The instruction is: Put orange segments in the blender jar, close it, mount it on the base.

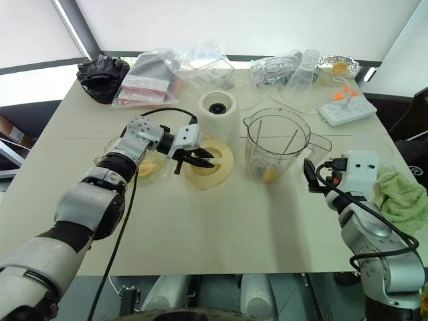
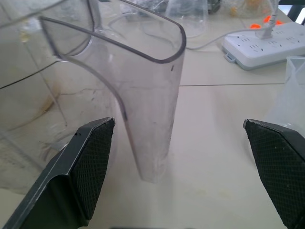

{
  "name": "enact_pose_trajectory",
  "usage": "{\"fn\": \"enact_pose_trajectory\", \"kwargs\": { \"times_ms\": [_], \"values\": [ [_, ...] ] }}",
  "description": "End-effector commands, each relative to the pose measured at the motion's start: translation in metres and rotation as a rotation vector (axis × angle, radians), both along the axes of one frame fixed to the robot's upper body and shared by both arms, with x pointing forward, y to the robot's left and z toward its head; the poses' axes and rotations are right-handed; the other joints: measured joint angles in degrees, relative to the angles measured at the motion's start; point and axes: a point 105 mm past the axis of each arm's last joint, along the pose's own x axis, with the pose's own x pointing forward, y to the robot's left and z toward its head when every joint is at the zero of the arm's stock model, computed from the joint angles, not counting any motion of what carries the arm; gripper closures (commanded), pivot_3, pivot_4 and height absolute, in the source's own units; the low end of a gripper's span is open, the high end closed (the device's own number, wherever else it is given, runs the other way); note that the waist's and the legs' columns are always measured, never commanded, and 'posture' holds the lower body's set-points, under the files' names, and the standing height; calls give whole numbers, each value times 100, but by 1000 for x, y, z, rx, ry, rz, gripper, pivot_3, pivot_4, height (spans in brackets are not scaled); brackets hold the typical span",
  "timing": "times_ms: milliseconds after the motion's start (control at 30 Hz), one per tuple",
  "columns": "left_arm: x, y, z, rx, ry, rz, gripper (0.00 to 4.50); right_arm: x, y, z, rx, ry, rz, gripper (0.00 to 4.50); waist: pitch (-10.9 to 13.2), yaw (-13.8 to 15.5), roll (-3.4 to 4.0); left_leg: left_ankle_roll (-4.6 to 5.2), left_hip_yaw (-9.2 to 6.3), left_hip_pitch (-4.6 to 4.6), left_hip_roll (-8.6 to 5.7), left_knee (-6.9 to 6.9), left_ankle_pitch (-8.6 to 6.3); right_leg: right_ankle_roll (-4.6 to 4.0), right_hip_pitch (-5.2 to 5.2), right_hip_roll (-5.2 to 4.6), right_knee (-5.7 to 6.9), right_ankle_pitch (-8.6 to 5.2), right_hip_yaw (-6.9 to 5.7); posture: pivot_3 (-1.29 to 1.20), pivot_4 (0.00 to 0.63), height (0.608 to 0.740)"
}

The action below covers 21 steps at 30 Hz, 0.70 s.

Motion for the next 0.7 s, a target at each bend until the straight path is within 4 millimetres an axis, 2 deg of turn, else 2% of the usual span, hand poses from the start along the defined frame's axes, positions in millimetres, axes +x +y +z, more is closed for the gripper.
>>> {"fn": "enact_pose_trajectory", "kwargs": {
  "times_ms": [33, 400, 500, 667, 700],
  "values": [
    [2, 1, 17, -53, -43, -3, 4211, 5, 1, 5, -5, -42, -15, 0, -1, -7, 2, 0, 1, 0, 0, 0, 0, 0, -1, 0, 1, 0, 0, 0, 150, 740],
    [4, 6, 34, -127, -79, 44, 4211, 27, 2, 4, 36, -86, -84, 0, -1, -21, 3, 0, -1, 3, 0, 0, 0, -1, -2, 3, 5, 1, 1, 0, 150, 740],
    [5, 9, 39, -150, -88, 66, 4211, 31, 4, 5, 41, -94, -87, 818, -1, -24, 4, -1, -2, 3, 0, 0, 1, -1, -3, 3, 5, 1, 1, 0, 150, 740],
    [7, 18, 51, -181, -104, 109, 4211, 34, 10, 4, 52, -92, -62, 3305, -1, -28, 5, -1, -4, 3, 0, 0, 1, -1, -3, 3, 6, 1, 1, 0, 150, 740],
    [8, 21, 56, -189, -109, 124, 4211, 34, 13, 3, 53, -89, -51, 3541, -1, -25, 5, -1, -4, 4, 0, 0, 1, -1, -2, 3, 6, 1, 1, 0, 150, 740]
  ]
}}
